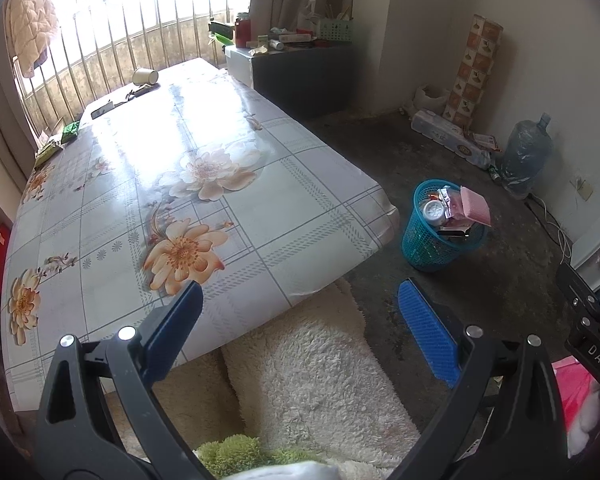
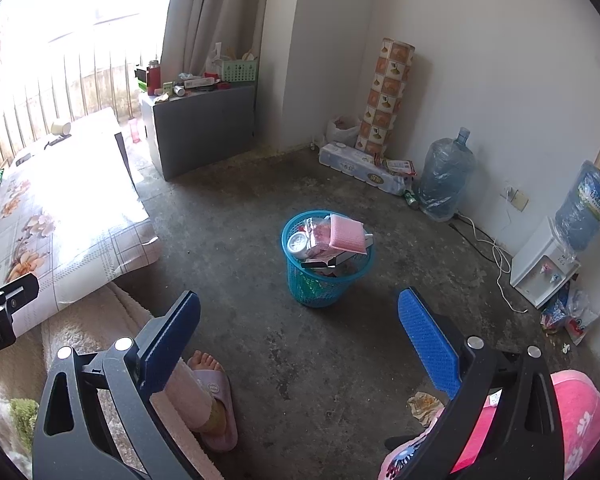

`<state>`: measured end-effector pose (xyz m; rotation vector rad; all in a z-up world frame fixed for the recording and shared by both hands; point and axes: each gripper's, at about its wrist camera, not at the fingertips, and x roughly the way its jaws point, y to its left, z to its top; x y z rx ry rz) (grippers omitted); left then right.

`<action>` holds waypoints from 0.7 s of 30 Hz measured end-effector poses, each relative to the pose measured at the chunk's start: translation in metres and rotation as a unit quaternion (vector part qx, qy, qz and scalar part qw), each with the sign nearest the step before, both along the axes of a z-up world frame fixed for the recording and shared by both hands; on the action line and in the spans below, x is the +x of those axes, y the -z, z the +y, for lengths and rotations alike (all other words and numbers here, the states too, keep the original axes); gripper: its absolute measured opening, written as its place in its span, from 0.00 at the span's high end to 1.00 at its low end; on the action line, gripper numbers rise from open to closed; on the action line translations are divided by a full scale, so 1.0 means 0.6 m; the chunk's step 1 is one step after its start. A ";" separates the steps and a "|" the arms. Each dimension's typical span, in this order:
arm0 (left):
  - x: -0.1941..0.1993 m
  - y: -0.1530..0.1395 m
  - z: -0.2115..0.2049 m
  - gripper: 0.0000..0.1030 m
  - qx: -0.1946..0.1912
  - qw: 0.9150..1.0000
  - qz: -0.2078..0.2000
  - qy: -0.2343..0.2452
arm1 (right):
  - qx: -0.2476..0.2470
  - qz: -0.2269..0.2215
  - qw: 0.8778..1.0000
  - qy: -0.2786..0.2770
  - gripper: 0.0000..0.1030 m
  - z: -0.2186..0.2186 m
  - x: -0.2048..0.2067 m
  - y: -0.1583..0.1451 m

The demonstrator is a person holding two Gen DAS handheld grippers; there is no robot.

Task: Collect trash

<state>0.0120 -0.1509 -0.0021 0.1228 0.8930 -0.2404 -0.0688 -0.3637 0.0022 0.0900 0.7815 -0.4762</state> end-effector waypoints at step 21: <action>-0.001 0.002 -0.001 0.08 -0.002 1.000 0.004 -0.002 | 0.002 0.000 1.000 0.002 0.06 -0.001 0.000 0.003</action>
